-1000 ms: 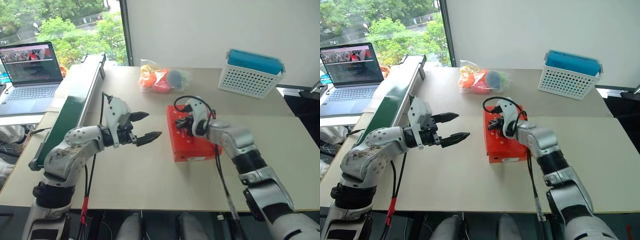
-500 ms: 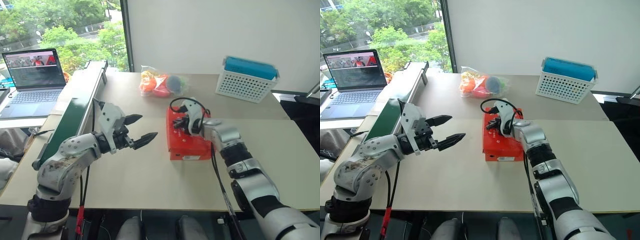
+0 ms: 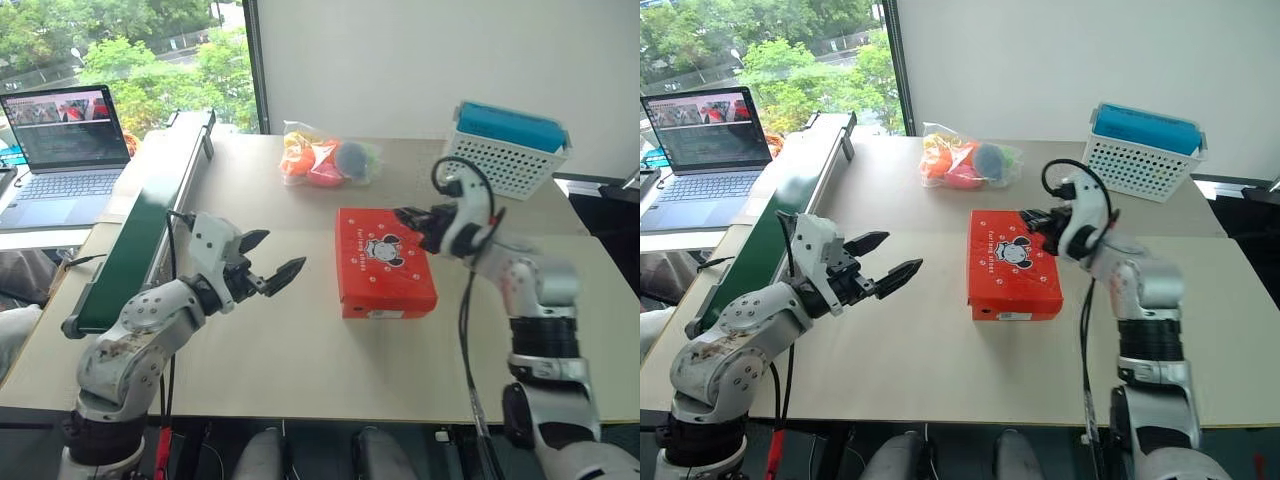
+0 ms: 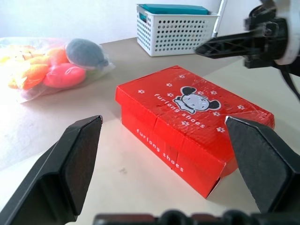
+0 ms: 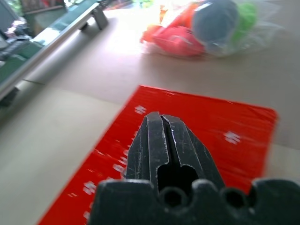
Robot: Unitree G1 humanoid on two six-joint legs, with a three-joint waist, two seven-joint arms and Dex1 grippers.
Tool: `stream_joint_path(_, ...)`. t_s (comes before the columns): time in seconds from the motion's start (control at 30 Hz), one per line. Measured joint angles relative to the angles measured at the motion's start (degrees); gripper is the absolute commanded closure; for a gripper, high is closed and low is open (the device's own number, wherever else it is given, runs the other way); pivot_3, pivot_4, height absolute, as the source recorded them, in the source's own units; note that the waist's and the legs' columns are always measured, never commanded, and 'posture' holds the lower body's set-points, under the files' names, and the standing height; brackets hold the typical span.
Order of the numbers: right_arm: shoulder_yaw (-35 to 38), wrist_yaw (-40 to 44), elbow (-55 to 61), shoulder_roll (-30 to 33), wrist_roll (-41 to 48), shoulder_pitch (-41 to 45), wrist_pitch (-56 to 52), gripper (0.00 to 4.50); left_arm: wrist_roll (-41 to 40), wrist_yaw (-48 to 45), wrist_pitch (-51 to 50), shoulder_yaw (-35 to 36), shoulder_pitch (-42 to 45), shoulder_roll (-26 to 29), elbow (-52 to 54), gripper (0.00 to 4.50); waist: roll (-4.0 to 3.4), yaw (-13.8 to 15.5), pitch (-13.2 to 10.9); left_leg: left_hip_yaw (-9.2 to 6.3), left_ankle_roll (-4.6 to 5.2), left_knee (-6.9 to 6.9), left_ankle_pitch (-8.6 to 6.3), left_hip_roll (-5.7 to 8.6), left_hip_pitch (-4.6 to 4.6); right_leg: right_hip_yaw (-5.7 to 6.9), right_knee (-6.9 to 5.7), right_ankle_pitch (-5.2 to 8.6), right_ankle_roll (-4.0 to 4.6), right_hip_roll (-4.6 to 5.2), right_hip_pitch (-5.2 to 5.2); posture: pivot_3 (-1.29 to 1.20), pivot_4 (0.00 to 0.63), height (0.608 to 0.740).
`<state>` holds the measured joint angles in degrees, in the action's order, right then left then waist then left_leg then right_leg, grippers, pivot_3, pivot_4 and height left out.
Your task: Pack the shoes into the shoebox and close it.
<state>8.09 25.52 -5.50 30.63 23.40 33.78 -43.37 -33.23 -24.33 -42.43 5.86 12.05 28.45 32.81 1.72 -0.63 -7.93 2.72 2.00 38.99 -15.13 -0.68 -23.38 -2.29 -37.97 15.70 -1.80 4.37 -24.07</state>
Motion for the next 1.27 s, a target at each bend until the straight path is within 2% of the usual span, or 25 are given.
stream_joint_path(0.1, -0.46, -4.48, -3.82, 5.32, -9.29, -6.7, 7.91, 4.44, 3.08, 4.5, 2.0, 2.09, -2.57, -3.32, -1.97, 0.0, 0.0, 0.29, -0.01, 0.07, 0.04, -0.01, 0.03, 0.04, 0.03, -0.04, 0.03, 0.0, 0.0, 0.01, 0.01, 0.0, 0.15, 0.74)
stream_joint_path(0.17, 1.58, -5.98, -3.85, 3.72, -10.92, -10.74, 13.98, 4.44, 6.51, 11.38, 5.63, 4.84, -3.0, -9.35, -5.39, 0.0, 0.02, -0.29, -0.02, 0.2, 0.03, -0.01, 0.04, -0.04, 0.1, -0.17, 0.01, -0.01, 0.01, -0.08, 0.01, 0.0, 0.15, 0.74)
stream_joint_path(0.3, 1.64, -7.71, -2.74, 2.07, -13.28, -13.34, 20.09, 4.44, 12.7, 19.47, 12.31, 5.05, -5.28, -16.15, -6.85, 0.0, 0.02, -1.05, -0.02, 0.28, 0.02, -0.11, 0.05, -0.05, 0.21, -0.27, -0.01, -0.04, 0.02, -0.09, 0.02, 0.0, 0.15, 0.74)
stream_joint_path(0.5, 1.67, -9.93, 0.54, 0.06, -15.13, -15.38, 20.79, 4.44, 19.34, 25.39, 19.84, 5.57, -10.98, -20.92, -12.21, 0.0, 0.03, -0.1, -0.02, 0.28, 0.02, -0.06, 0.05, -0.05, 0.18, -0.21, 0.0, -0.05, 0.0, -0.06, 0.04, 0.0, 0.15, 0.74)
stream_joint_path(0.77, 2.02, -11.87, 2.35, -1.88, -15.45, -17.17, 20.19, 4.44, 20.89, 25.4, 24.9, 6.57, -11.57, -21.68, -16.51, 0.0, 0.02, 0.26, -0.02, 0.29, 0.05, -0.06, 0.03, -0.04, 0.14, -0.18, 0.04, -0.06, -0.02, -0.04, 0.03, 0.0, 0.15, 0.74)
stream_joint_path(1.27, 3.79, -11.81, 2.74, -1.87, -15.28, -17.15, 17.85, 4.44, 21.92, 20.86, 26.29, 5.05, -11.64, -20.97, -18.77, 0.0, 0.02, -0.04, -0.02, 0.29, 0.05, -0.06, 0.03, -0.04, 0.16, -0.18, 0.03, -0.06, -0.02, -0.05, 0.04, 0.0, 0.15, 0.74)
